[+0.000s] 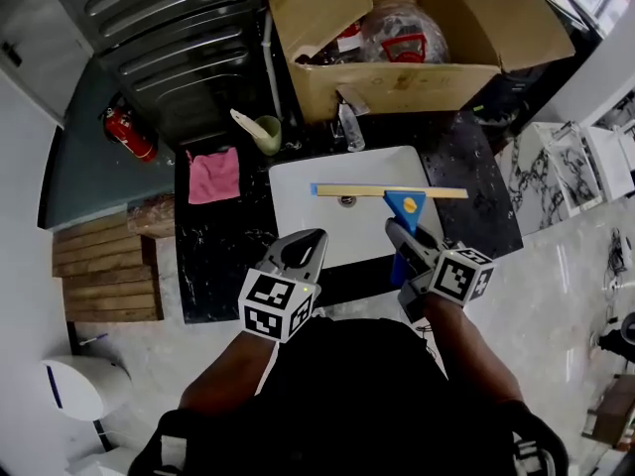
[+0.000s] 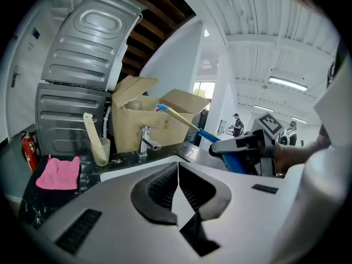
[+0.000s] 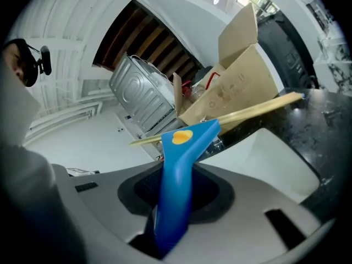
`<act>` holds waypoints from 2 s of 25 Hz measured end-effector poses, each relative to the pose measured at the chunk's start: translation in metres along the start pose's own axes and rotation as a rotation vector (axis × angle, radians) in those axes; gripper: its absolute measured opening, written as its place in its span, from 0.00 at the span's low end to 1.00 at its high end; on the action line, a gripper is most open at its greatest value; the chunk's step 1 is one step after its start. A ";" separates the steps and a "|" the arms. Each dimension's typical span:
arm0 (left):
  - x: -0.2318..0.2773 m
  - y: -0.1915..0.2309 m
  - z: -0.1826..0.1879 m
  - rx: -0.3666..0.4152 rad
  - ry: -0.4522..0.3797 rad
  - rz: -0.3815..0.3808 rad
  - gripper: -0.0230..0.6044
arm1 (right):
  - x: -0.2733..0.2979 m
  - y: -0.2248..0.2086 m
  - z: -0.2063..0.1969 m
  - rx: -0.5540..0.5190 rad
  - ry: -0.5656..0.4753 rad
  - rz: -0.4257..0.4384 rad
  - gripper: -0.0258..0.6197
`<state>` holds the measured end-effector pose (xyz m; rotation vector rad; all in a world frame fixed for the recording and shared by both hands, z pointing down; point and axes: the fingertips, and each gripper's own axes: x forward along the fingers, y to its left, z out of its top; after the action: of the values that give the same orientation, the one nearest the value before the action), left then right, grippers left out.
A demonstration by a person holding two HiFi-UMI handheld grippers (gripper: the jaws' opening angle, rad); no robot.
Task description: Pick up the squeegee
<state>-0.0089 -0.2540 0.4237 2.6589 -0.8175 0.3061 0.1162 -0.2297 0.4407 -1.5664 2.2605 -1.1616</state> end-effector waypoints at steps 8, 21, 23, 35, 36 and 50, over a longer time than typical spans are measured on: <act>0.009 -0.041 -0.001 -0.012 -0.037 0.066 0.06 | -0.032 -0.011 0.008 -0.032 0.015 0.068 0.21; 0.011 -0.116 -0.013 -0.037 -0.063 0.152 0.06 | -0.091 -0.024 0.008 -0.056 0.032 0.180 0.21; 0.010 -0.126 -0.014 -0.031 -0.066 0.159 0.06 | -0.101 -0.023 0.011 -0.048 0.016 0.202 0.21; -0.002 -0.195 -0.034 -0.023 -0.090 0.216 0.06 | -0.166 -0.036 -0.004 -0.075 0.019 0.243 0.21; -0.004 -0.200 -0.039 -0.029 -0.087 0.223 0.06 | -0.171 -0.037 -0.007 -0.074 0.023 0.245 0.21; -0.032 -0.220 -0.069 -0.151 -0.104 0.298 0.06 | -0.207 -0.046 -0.031 -0.058 0.044 0.266 0.21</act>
<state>0.0844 -0.0405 0.4209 2.4281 -1.2221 0.1708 0.2250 -0.0455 0.4333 -1.2192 2.4580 -1.0767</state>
